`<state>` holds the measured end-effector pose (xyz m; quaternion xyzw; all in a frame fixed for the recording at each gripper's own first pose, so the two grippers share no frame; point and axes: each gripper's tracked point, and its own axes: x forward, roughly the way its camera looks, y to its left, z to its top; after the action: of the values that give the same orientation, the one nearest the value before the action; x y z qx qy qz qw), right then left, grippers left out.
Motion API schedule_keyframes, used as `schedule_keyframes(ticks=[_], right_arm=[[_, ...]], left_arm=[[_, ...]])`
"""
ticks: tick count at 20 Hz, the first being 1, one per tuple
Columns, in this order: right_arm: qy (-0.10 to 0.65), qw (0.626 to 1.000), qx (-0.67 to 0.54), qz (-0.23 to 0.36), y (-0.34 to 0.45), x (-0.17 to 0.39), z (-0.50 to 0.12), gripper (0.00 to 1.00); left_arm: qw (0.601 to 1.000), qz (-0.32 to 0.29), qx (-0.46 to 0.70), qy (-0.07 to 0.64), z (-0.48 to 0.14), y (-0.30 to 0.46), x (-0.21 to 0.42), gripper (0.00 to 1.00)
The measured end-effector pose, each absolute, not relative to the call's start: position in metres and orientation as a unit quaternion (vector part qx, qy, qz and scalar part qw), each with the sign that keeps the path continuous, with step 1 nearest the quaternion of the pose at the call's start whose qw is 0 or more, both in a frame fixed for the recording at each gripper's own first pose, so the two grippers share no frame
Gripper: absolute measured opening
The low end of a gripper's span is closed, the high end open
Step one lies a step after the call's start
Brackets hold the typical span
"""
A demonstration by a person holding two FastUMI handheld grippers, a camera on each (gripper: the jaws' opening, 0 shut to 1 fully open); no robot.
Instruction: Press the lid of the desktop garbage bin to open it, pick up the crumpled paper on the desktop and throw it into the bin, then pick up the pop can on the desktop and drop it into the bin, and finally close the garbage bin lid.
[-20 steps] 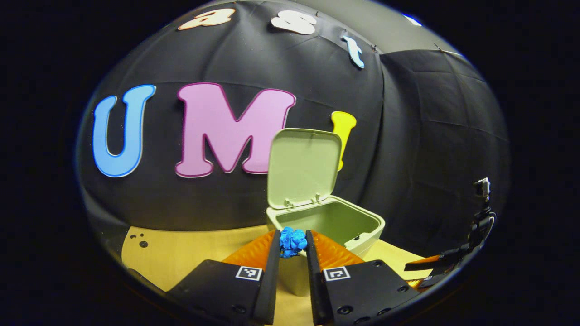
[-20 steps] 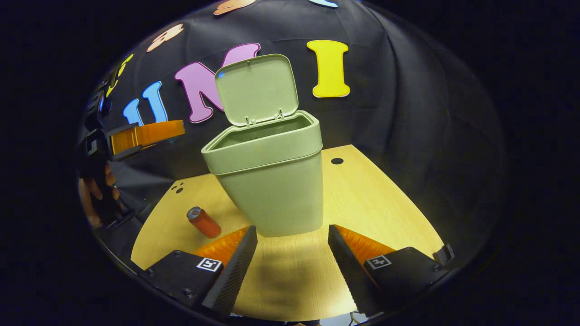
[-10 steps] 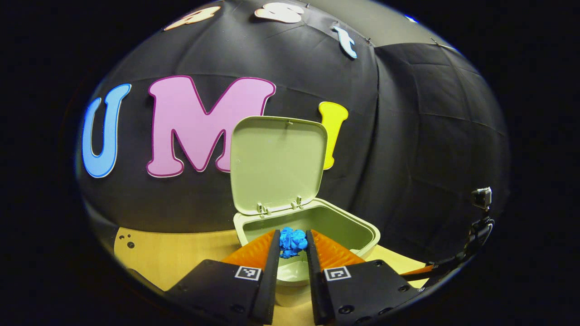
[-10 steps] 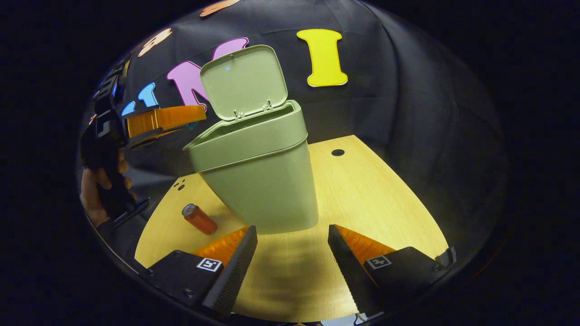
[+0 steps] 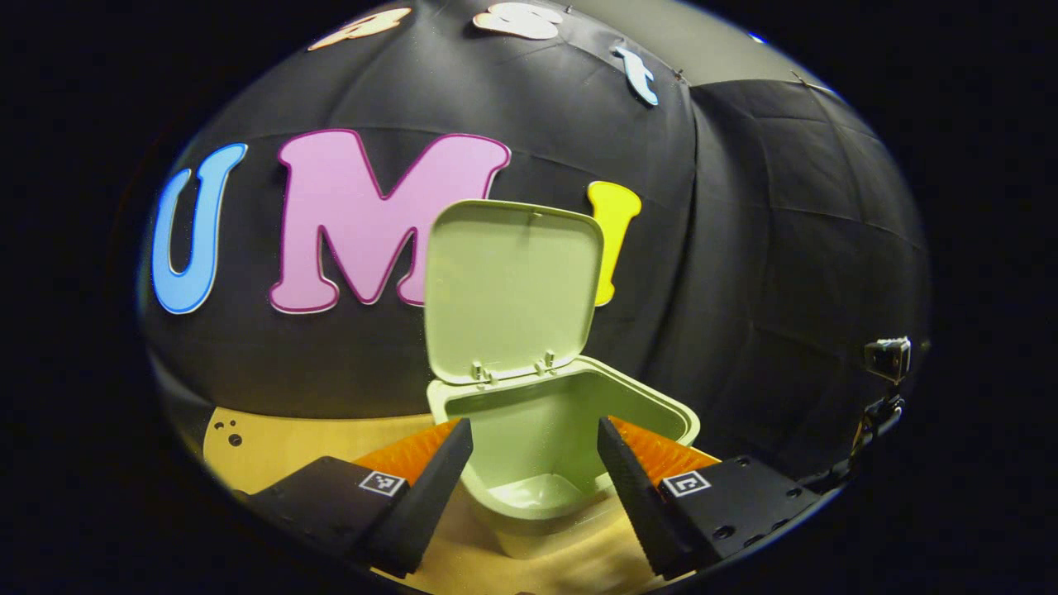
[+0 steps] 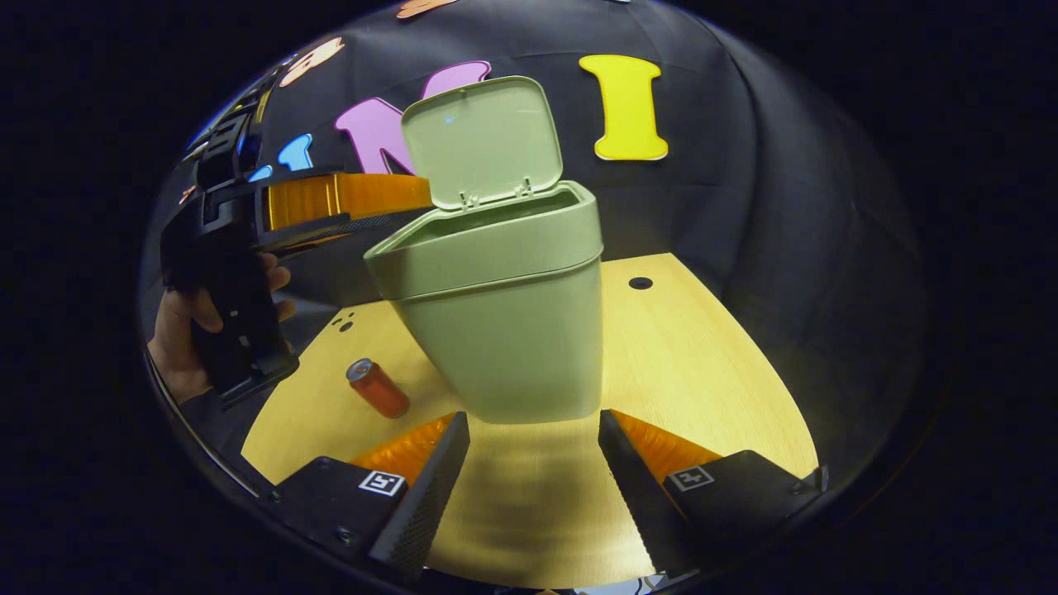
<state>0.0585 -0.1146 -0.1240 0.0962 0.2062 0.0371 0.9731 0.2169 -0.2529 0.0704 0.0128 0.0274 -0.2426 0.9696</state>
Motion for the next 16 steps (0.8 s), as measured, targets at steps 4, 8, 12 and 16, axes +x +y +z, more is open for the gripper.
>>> schedule_keyframes(ticks=[4, 8, 12, 16], right_arm=[[0.21, 0.972, 0.096, 0.043, -0.097, 0.06, -0.126, 0.99], [0.211, 0.973, 0.076, 0.058, -0.074, 0.063, -0.129, 0.99], [0.213, 0.972, 0.061, 0.084, -0.04, 0.065, -0.134, 0.99], [0.22, 0.967, 0.051, 0.121, 0.006, 0.073, -0.139, 0.99]], left_arm=[[0.982, -0.185, -0.005, 0.027, 0.066, -0.189, 0.204, 0.97], [0.991, -0.119, -0.028, 0.048, 0.039, -0.116, 0.179, 0.97], [0.994, -0.064, -0.033, 0.077, 0.007, -0.055, 0.144, 0.96], [0.995, -0.024, -0.035, 0.095, -0.011, -0.008, 0.112, 0.96]])
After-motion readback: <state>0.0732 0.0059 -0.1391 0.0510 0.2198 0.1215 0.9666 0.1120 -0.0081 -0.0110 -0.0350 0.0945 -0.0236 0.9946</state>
